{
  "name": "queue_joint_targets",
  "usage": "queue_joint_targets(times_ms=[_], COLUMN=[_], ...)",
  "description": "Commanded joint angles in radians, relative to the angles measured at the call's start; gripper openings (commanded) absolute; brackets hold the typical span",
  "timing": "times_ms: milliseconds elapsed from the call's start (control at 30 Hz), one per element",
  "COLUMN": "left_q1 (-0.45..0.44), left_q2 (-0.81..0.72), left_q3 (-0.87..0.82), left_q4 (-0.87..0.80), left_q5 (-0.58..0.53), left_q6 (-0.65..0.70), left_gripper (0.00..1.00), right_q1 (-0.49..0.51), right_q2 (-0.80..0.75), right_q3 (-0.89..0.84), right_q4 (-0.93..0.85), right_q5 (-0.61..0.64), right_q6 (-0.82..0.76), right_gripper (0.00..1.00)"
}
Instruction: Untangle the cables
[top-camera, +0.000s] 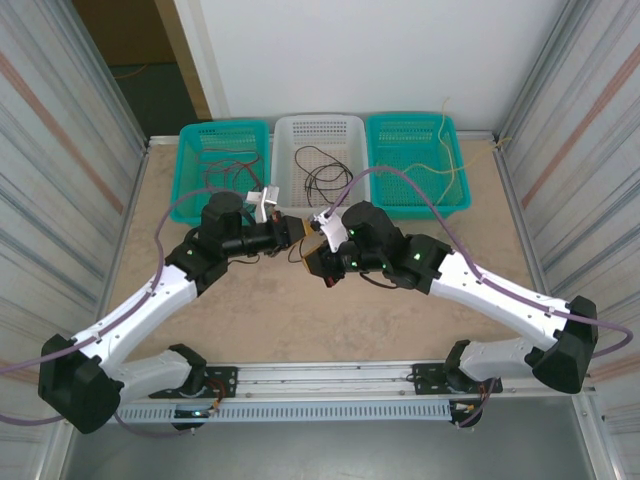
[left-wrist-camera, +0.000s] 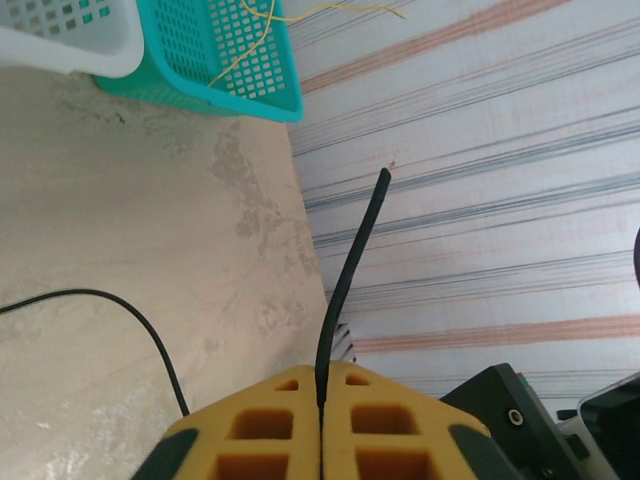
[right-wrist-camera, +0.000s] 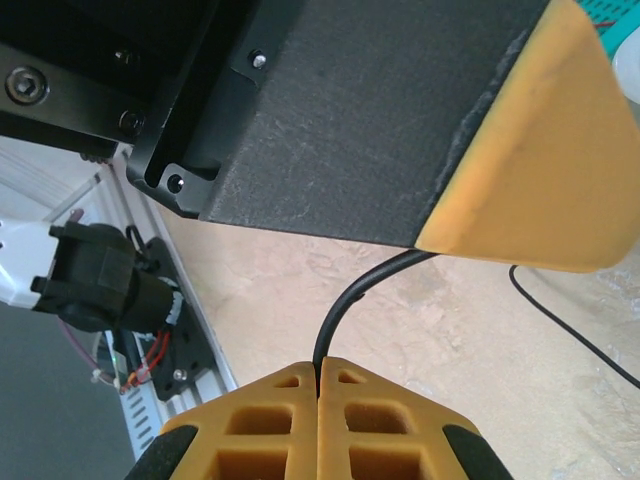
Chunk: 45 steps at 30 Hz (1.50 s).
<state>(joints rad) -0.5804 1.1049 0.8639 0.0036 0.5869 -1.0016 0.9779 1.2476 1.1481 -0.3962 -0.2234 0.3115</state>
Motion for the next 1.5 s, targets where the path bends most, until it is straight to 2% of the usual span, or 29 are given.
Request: queue_joint_targets(times_ms=[0, 400, 467, 533, 633, 767, 1000, 1067, 1167, 1300, 1467], left_q1=[-0.007, -0.006, -0.007, -0.006, -0.007, -0.007, -0.007, -0.007, -0.007, -0.007, -0.014], left_q2=[-0.004, -0.034, -0.047, -0.060, -0.072, -0.071, -0.074, -0.081, -0.099, -0.125, -0.191], left_q3=[0.006, -0.017, -0.023, -0.032, -0.039, -0.039, -0.037, -0.040, -0.055, -0.085, -0.140], left_q4=[0.015, 0.100, 0.108, 0.115, 0.131, 0.141, 0.139, 0.141, 0.173, 0.233, 0.329], left_q5=[0.016, -0.061, -0.082, -0.103, -0.117, -0.117, -0.125, -0.133, -0.159, -0.197, -0.283], left_q6=[0.004, -0.014, -0.021, -0.032, -0.047, -0.059, -0.057, -0.054, -0.053, -0.061, -0.043], left_gripper=[0.00, 0.00, 0.00, 0.00, 0.00, 0.00, 0.00, 0.00, 0.00, 0.00, 0.00], right_q1=[0.011, 0.007, 0.005, 0.005, 0.005, -0.004, -0.008, -0.013, -0.017, -0.018, -0.027], right_q2=[-0.001, -0.036, -0.036, -0.039, -0.052, -0.046, -0.009, 0.005, 0.020, 0.030, 0.024], right_q3=[0.026, -0.031, -0.033, -0.038, -0.060, -0.063, -0.037, -0.027, -0.025, -0.030, -0.045], right_q4=[-0.004, 0.062, 0.065, 0.072, 0.107, 0.154, 0.225, 0.221, 0.230, 0.239, 0.258], right_q5=[0.024, 0.087, 0.088, 0.098, 0.111, 0.100, 0.077, 0.090, 0.100, 0.132, 0.167], right_q6=[-0.019, 0.042, 0.052, 0.058, 0.071, 0.090, 0.127, 0.147, 0.182, 0.216, 0.296], right_gripper=[0.00, 0.00, 0.11, 0.32, 0.53, 0.54, 0.48, 0.41, 0.23, 0.09, 0.00])
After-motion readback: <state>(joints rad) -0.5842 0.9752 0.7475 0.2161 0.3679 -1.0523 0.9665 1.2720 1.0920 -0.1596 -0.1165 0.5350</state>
